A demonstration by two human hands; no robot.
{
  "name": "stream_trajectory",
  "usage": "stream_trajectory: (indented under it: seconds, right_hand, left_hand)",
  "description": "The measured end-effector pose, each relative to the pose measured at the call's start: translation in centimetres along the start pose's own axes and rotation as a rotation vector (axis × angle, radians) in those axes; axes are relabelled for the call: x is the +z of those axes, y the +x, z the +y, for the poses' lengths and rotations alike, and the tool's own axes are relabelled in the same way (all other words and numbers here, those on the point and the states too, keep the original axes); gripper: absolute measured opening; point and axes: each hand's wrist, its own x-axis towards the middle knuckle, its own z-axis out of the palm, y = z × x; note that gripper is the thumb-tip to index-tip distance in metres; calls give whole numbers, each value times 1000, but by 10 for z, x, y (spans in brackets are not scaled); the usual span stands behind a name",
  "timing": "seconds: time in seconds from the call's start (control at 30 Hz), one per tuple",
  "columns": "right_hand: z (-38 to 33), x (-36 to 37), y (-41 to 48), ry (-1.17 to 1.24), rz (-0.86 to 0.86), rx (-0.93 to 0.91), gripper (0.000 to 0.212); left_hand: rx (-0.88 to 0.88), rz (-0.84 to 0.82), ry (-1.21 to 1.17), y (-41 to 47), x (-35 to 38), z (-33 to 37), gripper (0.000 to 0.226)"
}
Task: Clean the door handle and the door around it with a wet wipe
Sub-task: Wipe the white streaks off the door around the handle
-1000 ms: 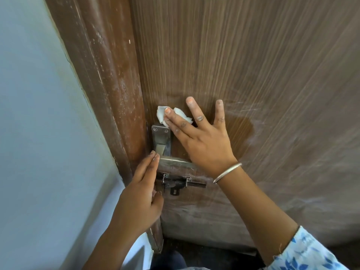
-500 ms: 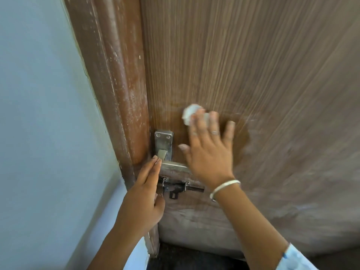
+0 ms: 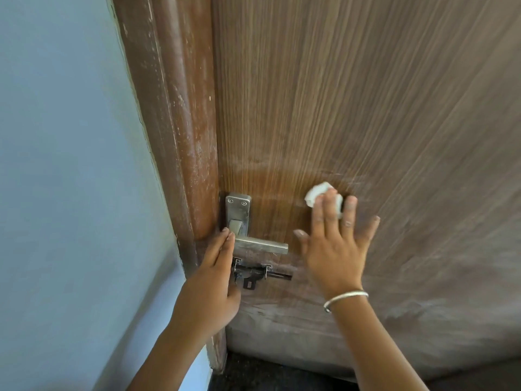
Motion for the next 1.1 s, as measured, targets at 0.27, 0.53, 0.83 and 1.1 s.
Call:
stream_trajectory:
  seconds: [0.27,0.53,0.83,1.1]
  right_hand:
    - [9,21,-27,-32,-5,-200,76]
    - [44,-19,24,66,215,35,56]
    - [69,-5,-15,192,375,-142,24]
    - [81,-17,-36,441,90,109,33]
  left_hand:
    - [87,80,-1,-5,7,20,82]
    - [181,85,-132,-12,13,41,79]
    - [209,112,-264,-18,17,56,76]
    - [267,15,-275,-20,28,63,78]
